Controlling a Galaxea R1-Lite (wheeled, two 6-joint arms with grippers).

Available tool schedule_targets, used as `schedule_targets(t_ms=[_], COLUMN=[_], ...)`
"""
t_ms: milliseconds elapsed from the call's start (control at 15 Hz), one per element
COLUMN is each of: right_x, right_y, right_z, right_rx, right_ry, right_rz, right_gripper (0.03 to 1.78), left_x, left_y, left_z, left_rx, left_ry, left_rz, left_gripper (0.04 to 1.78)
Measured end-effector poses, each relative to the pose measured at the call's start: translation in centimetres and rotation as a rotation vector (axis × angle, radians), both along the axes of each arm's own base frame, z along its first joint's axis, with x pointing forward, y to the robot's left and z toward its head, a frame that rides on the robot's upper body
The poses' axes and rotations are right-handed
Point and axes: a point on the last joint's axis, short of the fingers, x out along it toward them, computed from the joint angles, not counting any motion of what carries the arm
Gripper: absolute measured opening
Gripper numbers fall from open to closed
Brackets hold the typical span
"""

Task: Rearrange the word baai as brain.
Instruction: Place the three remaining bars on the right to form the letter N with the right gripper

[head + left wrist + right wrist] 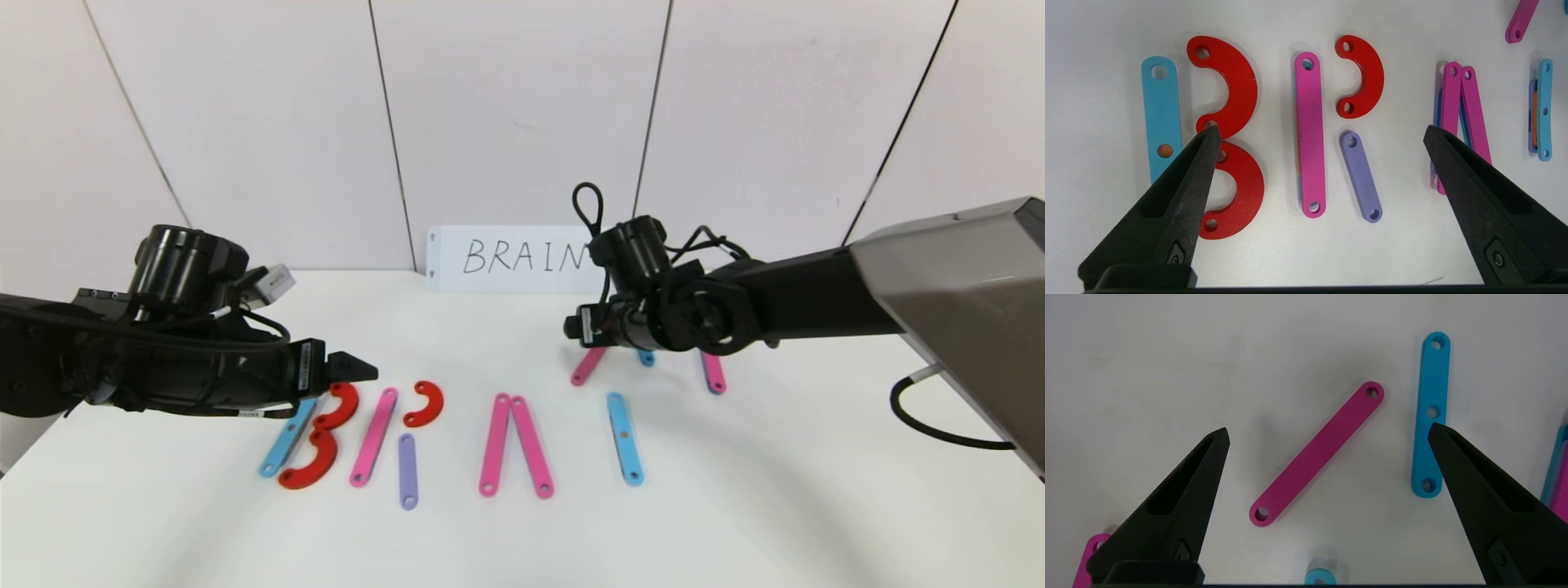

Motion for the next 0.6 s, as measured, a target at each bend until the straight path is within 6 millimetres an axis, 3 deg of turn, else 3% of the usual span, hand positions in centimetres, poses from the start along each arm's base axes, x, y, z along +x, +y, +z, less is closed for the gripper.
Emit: schedule_targets(t_ms=[267,600], right_x=[0.9,1.2], right_y=[1.0,0.5], right_z=[-2.0,-1.7], right_rx=[0.0,-0.013], right_ry=[0.025,0.005], right_rz=[-0.056,-0.093], right_gripper=[1.7,1.7], left_x=[0.0,0.1], left_y=[0.1,0.1], left_z=[0.0,-0.1], left_rx=[0.0,0.001], left_ry=[0.001,0.005], left_rz=[0.003,0.003], left_gripper=[1.74,1.74])
